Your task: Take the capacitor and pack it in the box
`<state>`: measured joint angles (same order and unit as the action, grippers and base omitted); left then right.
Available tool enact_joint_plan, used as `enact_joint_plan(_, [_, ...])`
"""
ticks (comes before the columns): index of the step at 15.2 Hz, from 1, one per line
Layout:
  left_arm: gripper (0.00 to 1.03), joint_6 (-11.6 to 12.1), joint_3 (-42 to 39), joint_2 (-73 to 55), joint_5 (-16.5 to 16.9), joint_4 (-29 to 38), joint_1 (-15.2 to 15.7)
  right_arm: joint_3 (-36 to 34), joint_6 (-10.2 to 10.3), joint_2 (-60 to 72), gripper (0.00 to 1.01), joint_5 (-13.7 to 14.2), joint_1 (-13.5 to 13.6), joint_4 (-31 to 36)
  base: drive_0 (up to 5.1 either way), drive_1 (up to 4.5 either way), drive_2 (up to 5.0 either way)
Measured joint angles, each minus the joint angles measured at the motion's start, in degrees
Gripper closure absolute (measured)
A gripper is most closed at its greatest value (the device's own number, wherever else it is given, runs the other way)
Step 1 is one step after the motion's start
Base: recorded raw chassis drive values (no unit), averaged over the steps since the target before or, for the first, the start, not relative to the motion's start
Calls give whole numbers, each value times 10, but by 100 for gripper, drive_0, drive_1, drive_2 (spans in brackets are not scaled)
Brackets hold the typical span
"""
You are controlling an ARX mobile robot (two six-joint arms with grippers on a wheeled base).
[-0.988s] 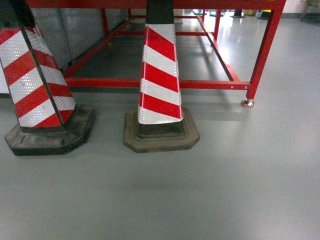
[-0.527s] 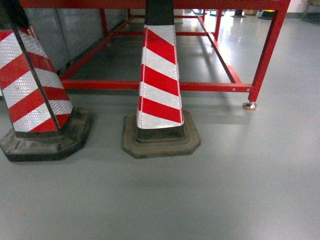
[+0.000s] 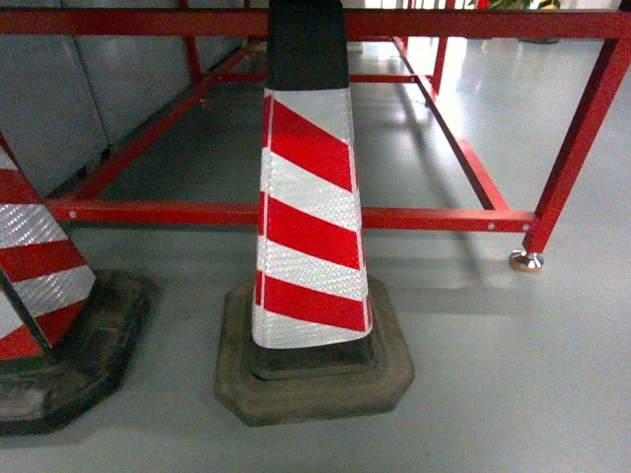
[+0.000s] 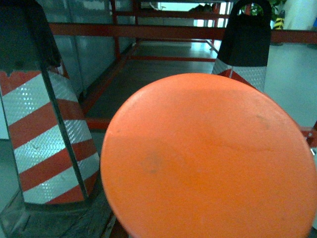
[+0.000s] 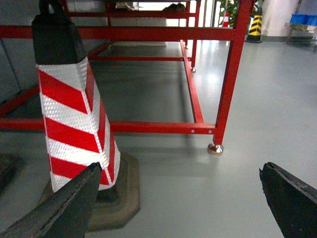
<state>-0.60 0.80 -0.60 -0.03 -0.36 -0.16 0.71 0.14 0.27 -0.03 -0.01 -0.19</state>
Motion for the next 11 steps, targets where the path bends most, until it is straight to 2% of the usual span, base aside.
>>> enact_joint_plan(11, [59,0,0,0,0,-1,0,0,0,0,3,0,0,-2,0,0,0])
